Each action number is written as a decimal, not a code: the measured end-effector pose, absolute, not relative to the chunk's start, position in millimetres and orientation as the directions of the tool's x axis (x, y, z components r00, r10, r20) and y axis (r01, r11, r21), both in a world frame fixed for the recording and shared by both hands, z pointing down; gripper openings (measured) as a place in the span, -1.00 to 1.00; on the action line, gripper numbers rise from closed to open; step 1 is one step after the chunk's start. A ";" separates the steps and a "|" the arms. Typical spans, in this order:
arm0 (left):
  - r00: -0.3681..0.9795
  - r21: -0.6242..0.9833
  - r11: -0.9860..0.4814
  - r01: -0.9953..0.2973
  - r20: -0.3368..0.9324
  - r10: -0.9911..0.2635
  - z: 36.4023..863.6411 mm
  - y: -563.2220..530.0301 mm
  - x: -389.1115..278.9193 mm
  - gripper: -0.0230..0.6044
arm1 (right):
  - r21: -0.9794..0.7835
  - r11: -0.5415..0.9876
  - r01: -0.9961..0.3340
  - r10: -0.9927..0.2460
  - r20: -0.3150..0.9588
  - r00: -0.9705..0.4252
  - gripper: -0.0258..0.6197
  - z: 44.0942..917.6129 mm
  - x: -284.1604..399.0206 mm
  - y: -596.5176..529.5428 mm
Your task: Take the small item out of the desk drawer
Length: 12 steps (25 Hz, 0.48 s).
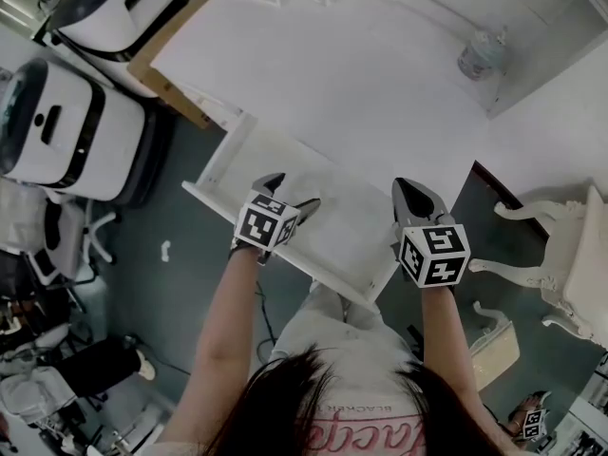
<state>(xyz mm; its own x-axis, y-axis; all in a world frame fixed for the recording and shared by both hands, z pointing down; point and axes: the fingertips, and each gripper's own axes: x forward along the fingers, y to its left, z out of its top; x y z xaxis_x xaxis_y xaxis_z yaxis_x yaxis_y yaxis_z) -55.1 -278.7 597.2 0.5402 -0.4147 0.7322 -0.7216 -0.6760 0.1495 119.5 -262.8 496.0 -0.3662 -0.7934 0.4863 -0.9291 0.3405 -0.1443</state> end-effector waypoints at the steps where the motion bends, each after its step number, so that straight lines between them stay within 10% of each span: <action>1: 0.542 0.156 -0.684 -0.713 0.740 -0.397 601.1 -279.5 -54.4 0.41 | -0.144 0.336 -0.931 -0.793 0.490 -0.362 -0.92 497.3 119.2 -263.0; 12: 0.532 0.193 -0.756 -0.625 0.815 -0.232 647.2 -278.2 -45.6 0.31 | -0.125 0.287 -0.950 -0.799 0.516 -0.309 -0.92 504.2 125.6 -261.3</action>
<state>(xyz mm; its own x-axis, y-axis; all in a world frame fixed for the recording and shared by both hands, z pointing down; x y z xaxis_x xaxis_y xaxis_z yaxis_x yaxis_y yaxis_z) -45.6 -278.2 647.2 0.5318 -0.2315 0.8146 -0.6251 -0.7562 0.1932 125.6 -261.3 504.2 -0.3091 -0.7991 0.5156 -0.9498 0.2868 -0.1248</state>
